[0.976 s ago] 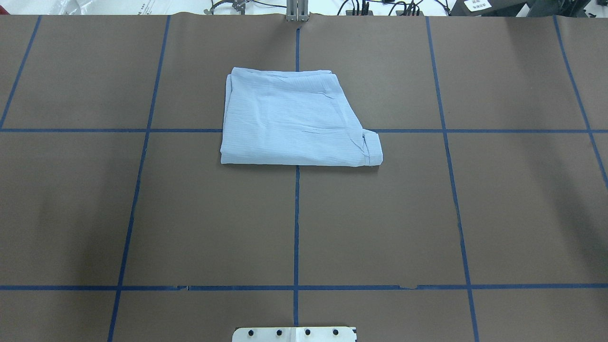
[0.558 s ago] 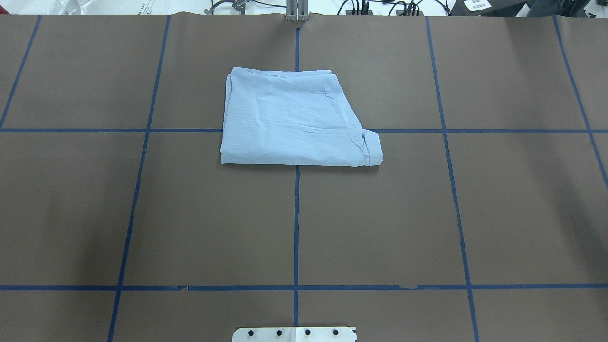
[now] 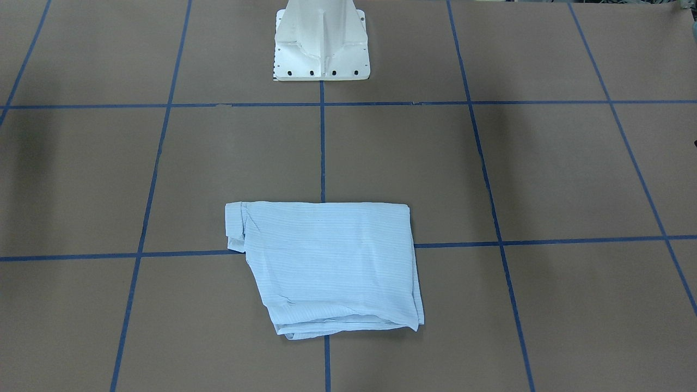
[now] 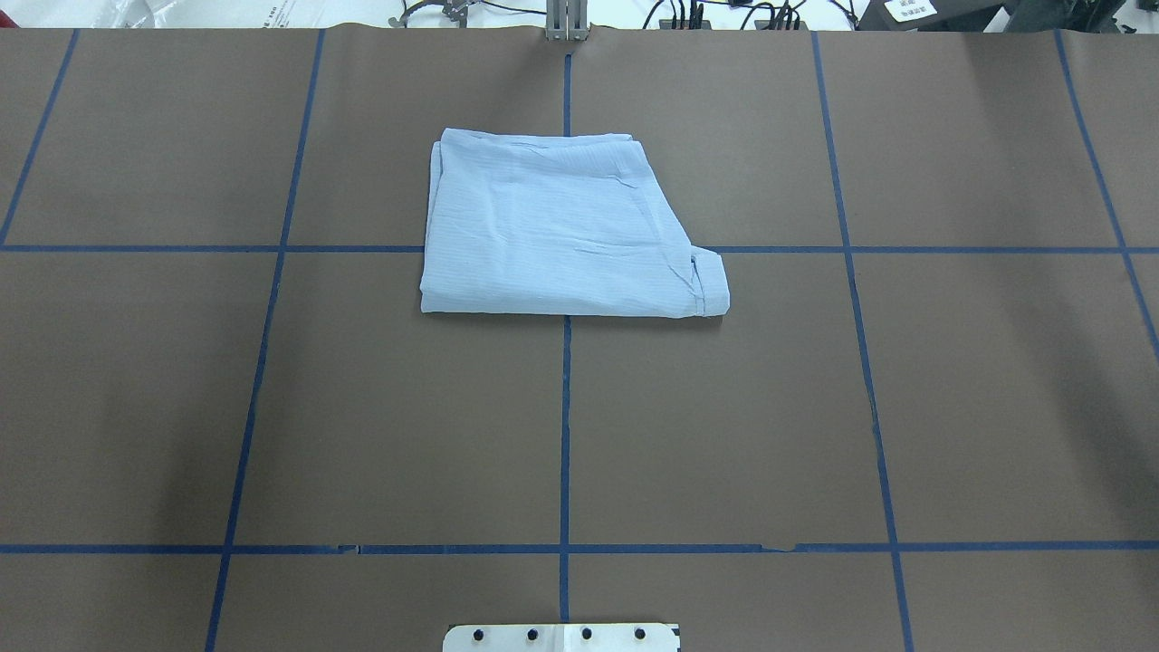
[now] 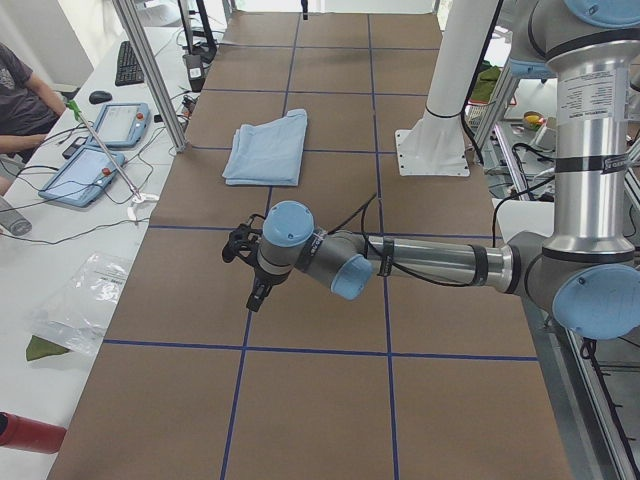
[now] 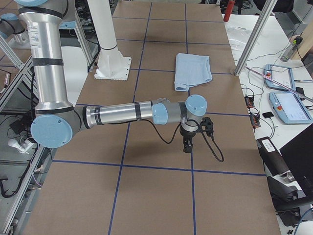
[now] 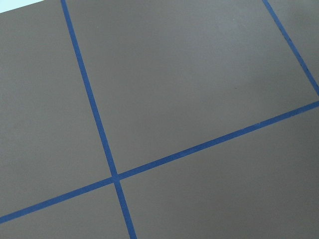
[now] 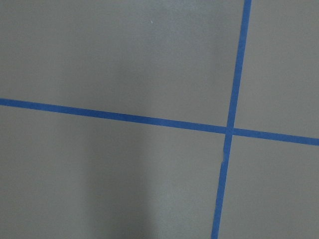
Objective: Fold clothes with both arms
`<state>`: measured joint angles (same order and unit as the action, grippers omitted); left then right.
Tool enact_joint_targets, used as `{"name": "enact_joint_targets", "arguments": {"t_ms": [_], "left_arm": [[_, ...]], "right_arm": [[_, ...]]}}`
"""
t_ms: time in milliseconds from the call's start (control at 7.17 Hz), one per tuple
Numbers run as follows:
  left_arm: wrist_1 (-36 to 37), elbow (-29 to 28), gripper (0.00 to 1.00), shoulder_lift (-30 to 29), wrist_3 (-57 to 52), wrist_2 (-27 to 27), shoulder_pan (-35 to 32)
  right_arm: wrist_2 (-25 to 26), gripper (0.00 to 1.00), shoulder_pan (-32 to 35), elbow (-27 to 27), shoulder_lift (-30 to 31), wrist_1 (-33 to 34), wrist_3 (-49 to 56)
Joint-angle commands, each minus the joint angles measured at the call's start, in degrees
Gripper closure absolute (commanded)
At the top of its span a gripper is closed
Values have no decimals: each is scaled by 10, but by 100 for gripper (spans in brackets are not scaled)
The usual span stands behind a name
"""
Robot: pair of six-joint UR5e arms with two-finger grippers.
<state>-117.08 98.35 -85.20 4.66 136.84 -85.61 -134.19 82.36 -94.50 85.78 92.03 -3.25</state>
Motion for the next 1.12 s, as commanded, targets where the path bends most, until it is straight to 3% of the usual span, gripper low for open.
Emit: {"name": "enact_joint_targets", "arguments": {"t_ms": [0, 976], "left_arm": [[1, 4, 0, 1, 0, 0, 0], [-2, 4, 0, 7, 0, 0, 0]], "right_arm": [[0, 0, 0, 3, 0, 0, 1], [-1, 0, -1, 1, 7, 1, -2]]}}
